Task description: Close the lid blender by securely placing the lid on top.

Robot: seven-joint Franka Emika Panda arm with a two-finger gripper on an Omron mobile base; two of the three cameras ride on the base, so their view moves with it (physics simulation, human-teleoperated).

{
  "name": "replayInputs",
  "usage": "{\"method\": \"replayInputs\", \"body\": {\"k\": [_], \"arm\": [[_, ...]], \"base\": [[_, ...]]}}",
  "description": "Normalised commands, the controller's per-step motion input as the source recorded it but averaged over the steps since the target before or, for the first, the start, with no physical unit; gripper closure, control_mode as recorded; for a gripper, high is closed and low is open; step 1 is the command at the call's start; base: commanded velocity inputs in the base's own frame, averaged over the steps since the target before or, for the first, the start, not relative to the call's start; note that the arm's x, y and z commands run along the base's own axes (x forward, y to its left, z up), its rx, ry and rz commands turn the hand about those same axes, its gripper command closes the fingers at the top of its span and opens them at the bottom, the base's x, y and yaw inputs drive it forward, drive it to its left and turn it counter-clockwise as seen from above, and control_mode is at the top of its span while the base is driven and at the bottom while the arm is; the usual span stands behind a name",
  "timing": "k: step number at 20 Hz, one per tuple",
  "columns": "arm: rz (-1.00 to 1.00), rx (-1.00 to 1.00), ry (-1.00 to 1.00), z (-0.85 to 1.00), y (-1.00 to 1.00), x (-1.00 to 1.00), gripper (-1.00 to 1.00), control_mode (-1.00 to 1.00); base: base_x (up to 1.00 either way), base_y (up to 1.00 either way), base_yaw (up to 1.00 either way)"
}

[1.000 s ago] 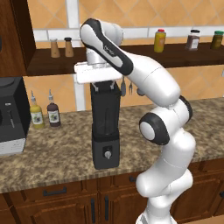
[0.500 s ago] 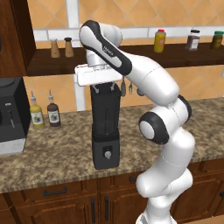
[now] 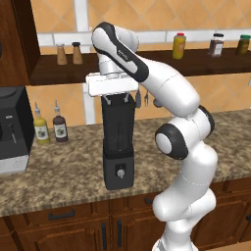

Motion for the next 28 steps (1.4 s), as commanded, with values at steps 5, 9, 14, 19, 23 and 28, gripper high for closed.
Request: {"method": "replayInputs", "body": {"k": [5,9,14,19,23,28], "arm": [[0.0,0.0,-0.11,0.01,0.0,0.0,-1.0,-1.0],[0.0,0.0,-0.26,0.15,0.0,0.0,-1.0,-1.0],[0.0,0.0,-0.29,0.17,0.0,-0.01,-1.0,-1.0],[0.0,0.0,-0.3,0.22,-0.02,-0.17,-1.0,-1.0],[0.03,0.02,-0.33,0.27,-0.11,-0.32,-1.0,-1.0],[0.04,0.07,-0.3,0.14,-0.35,-0.43,-1.0,-1.0]], "base": [[0.0,0.0,0.0],[0.0,0.0,0.0],[0.0,0.0,0.0],[0.0,0.0,0.0],[0.0,0.0,0.0],[0.0,0.0,0.0]]}}
